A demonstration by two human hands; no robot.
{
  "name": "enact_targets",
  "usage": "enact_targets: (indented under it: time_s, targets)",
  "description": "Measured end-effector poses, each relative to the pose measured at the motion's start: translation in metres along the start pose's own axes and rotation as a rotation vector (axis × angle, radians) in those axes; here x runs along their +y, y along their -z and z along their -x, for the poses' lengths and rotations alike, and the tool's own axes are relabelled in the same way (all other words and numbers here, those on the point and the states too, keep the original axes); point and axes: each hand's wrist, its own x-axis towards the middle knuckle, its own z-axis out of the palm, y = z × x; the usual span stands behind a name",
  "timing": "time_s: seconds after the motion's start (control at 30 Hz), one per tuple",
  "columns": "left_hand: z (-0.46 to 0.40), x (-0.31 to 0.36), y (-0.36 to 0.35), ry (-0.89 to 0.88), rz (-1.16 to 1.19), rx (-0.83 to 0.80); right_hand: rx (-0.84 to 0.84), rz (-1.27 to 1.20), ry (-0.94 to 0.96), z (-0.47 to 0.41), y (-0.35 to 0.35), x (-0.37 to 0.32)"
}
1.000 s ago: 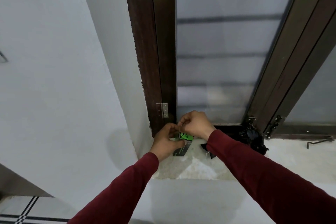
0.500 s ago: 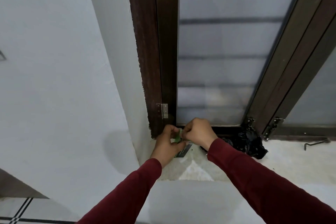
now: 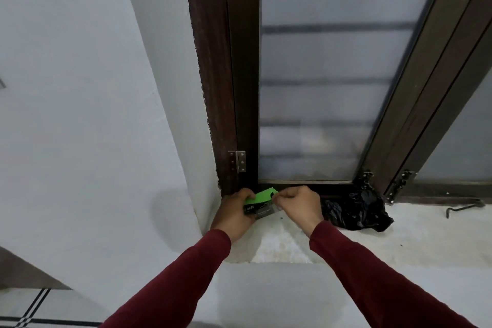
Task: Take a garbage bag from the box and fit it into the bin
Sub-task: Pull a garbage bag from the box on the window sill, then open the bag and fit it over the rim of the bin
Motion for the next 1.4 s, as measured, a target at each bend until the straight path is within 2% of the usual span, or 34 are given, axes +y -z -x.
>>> enact_targets:
  time_s: [0.07,0.2,0.27,0.33,0.47,0.53,0.57,0.63,0.73,0.8,0.87,0.93,1.0,1.13,1.23,1.3,1.37,1.4]
  targets:
    - [0.0,-0.002,0.007,-0.016,-0.205,-0.003,-0.057,-0.081,-0.088,-0.001,-0.013,0.007]
    - [0.001,-0.001,0.005,-0.018,-0.542,-0.067,-0.29,-0.463,-0.301,-0.001,-0.039,0.018]
    - [-0.001,-0.001,0.001,-0.017,-0.602,-0.074,-0.35,-0.457,-0.292,-0.002,-0.04,0.025]
    - [-0.004,-0.003,-0.003,-0.006,-0.631,-0.058,-0.231,-0.207,-0.159,-0.008,-0.031,0.039]
    - [-0.003,0.004,-0.015,-0.091,-0.645,-0.018,0.063,0.528,0.222,-0.017,0.012,0.069]
    - [0.001,0.014,-0.023,-0.184,-0.581,0.023,0.072,0.796,0.219,-0.022,0.025,0.083]
    - [0.002,0.019,-0.029,-0.229,-0.54,0.047,0.023,0.865,0.174,-0.023,0.03,0.087]
    - [0.001,0.029,-0.04,-0.283,-0.45,0.076,-0.076,0.87,0.115,-0.025,0.034,0.093]
    - [0.001,0.044,-0.048,-0.278,-0.26,0.015,-0.089,0.652,0.097,-0.032,0.042,0.093]
    - [0.0,0.053,-0.049,-0.21,-0.066,-0.091,-0.1,0.204,0.007,-0.033,0.05,0.082]
    - [0.0,0.068,-0.05,-0.091,0.251,-0.197,-0.221,-0.28,-0.101,-0.031,0.062,0.067]
    - [-0.001,0.085,-0.05,0.043,0.574,-0.248,-0.367,-0.56,-0.159,-0.027,0.074,0.057]
    - [-0.005,0.103,-0.046,0.136,0.701,-0.214,-0.428,-0.658,-0.188,-0.023,0.083,0.057]
    - [-0.008,0.126,-0.041,0.171,0.778,-0.066,-0.588,-0.741,-0.167,-0.007,0.095,0.063]
    - [-0.004,0.137,-0.04,0.111,0.723,0.11,-0.493,-0.62,-0.001,0.007,0.097,0.058]
    - [0.003,0.144,-0.038,0.102,0.752,0.192,-0.384,-0.634,0.007,0.009,0.098,0.051]
    - [0.018,0.151,-0.032,0.138,0.789,0.127,-0.367,-0.75,-0.028,0.011,0.104,0.042]
    - [0.024,0.151,-0.029,0.162,0.741,0.029,-0.365,-0.795,-0.032,0.01,0.107,0.037]
